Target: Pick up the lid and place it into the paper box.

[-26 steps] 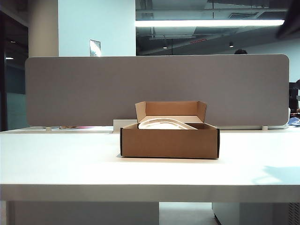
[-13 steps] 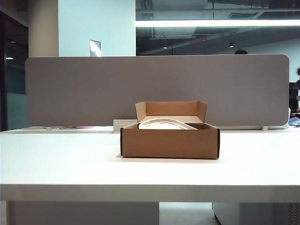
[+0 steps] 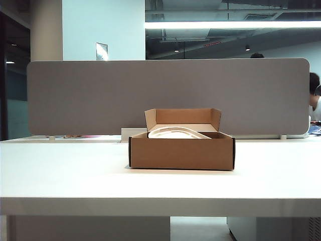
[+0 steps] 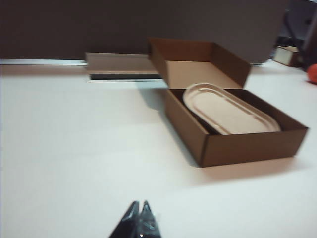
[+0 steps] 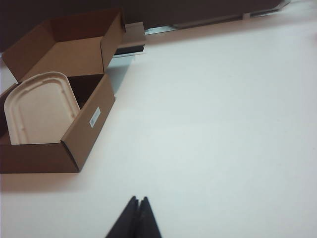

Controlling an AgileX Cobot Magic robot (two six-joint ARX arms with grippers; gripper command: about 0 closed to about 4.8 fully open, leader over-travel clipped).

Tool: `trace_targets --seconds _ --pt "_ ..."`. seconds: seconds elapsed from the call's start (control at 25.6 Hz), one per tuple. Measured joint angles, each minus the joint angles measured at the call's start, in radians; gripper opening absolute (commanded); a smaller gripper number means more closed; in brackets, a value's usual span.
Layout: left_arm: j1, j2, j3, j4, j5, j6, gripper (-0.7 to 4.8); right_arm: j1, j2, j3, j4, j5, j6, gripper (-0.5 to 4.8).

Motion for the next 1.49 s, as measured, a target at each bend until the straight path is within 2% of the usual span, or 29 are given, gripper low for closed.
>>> trace_targets --seconds 0.23,0.55,0.7,1.49 --pt "0.0 0.001 0.0 0.0 -0.143 0.0 -0.04 0.0 -0.062 -0.091 -0.003 0.002 -0.004 -0.04" --pt "0.0 0.0 0.0 -0.02 -0.208 0.012 -0.04 -0.006 -0.062 -0.122 0.009 0.025 -0.008 -0.04" --pt "0.0 0.0 0.0 -0.028 -0.229 0.044 -0.03 -0.006 -0.062 -0.122 0.01 0.026 -0.029 -0.04" --pt "0.0 -0.001 0.0 -0.028 -0.236 0.045 -0.03 -0.001 -0.062 -0.123 0.011 0.021 -0.042 -0.01"
